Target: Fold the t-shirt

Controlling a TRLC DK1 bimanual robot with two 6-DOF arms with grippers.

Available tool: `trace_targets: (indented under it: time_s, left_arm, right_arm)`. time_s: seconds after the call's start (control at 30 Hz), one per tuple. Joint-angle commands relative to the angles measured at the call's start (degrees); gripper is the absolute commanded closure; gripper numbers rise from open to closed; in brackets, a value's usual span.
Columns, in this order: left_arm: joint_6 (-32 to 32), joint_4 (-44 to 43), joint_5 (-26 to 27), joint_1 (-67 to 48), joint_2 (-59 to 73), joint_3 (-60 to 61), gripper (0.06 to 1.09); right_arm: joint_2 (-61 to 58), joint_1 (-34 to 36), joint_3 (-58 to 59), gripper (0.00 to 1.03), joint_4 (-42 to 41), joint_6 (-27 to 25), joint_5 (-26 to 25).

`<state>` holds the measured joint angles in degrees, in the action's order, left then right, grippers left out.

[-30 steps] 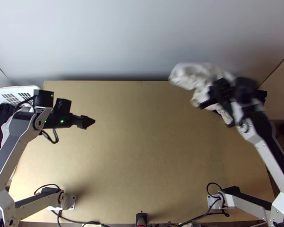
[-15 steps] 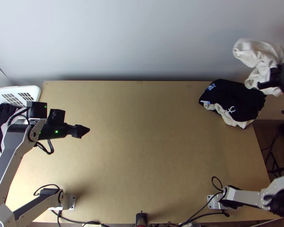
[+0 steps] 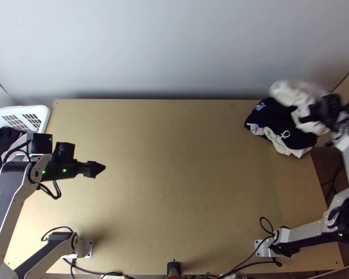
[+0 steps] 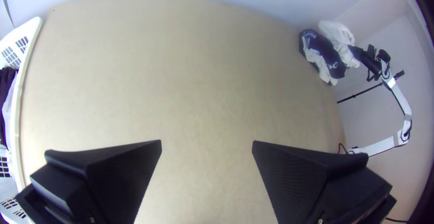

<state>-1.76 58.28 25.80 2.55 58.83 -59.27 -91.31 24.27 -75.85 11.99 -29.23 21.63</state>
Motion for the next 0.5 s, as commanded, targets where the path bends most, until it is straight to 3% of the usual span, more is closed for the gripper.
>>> trace_targets:
  time_s: [0.0, 0.2, 0.27, 0.37, 0.47]
  left_arm:
    - [0.1, 2.5, -0.9, 1.5, -2.1, 0.2, 0.11]
    - [0.1, 2.7, -0.9, 2.7, -2.6, 0.5, 0.11]
    - [0.1, 2.6, -0.9, 2.8, -2.8, 1.0, 0.11]
    - [0.4, 2.1, -0.8, 2.8, -3.0, 2.1, 0.11]
    - [0.5, 1.8, -0.8, 2.7, -3.4, 3.0, 0.11]
  right_arm:
    - [-3.7, -7.0, 11.6, 1.00, -6.9, 3.8, -2.9]
    - [-7.3, -4.8, 17.2, 0.98, -8.9, 2.8, -4.1]
    - [-7.7, -2.1, 17.8, 0.69, -8.9, 3.0, -4.0]
    - [-7.2, 1.8, 17.5, 0.07, -8.6, 4.0, -4.0]
    - [-3.9, 4.6, 16.6, 0.03, -5.1, 3.8, -2.2]
